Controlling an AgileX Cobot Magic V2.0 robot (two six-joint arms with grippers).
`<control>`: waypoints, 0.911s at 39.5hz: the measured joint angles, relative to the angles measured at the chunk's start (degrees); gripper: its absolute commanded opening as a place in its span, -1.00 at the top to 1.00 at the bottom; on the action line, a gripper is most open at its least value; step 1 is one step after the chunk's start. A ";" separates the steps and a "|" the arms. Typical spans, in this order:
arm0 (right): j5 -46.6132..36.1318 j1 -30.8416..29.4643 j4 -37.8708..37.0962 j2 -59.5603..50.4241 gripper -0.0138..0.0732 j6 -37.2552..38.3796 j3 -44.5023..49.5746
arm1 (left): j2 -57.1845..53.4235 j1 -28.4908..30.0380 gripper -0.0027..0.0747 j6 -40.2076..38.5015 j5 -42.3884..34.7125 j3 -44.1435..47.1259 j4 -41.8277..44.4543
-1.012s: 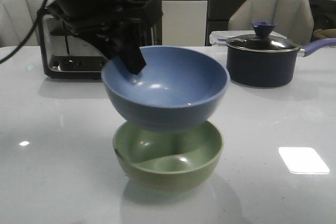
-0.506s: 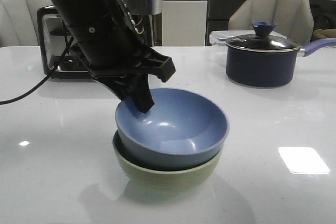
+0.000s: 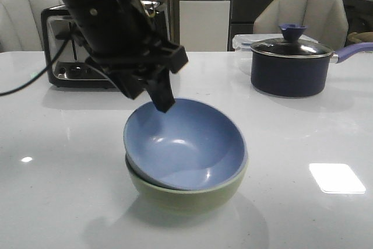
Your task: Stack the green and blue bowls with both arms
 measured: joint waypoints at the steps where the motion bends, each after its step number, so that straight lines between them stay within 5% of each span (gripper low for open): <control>1: 0.00 0.00 0.00 0.00 -0.32 0.00 0.00 | -1.32 0.00 -0.20 0.00 0.44 0.00 0.26; 11: 0.00 0.00 0.00 0.00 -0.32 0.00 0.00 | -14.74 0.00 -0.20 0.00 2.43 3.57 2.19; 36: -0.78 0.00 0.00 0.00 -0.32 0.00 0.00 | -48.49 0.00 -0.20 -1.24 3.66 29.70 3.07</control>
